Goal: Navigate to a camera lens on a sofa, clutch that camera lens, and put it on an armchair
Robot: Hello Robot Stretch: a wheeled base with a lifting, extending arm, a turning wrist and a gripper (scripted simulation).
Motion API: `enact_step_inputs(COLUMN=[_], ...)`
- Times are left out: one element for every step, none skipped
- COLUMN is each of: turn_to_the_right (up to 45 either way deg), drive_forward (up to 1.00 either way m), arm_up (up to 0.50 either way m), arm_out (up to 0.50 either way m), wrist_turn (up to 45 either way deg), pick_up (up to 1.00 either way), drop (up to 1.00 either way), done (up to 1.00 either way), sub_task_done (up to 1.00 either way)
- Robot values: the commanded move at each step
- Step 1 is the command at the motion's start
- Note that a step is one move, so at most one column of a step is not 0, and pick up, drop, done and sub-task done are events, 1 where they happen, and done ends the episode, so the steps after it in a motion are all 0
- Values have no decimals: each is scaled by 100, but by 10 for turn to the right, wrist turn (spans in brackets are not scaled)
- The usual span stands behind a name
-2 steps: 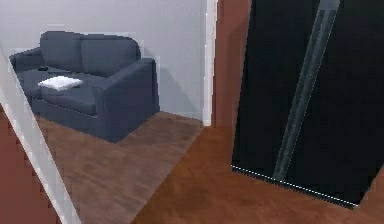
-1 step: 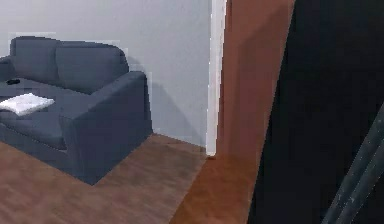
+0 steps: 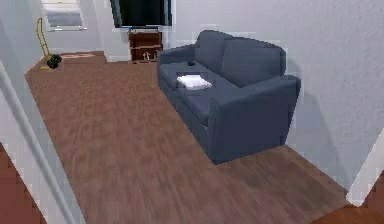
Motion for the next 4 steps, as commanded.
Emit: enact_step_inputs(turn_to_the_right=[0,-180,0,-150], drive_forward=[45,0,45,0], arm_up=[0,0,0,0], arm_out=[0,0,0,0], wrist_turn=[0,0,0,0], pick_up=[0,0,0,0], drop=[0,0,0,0], done=[0,0,0,0], sub_task_done=[0,0,0,0])
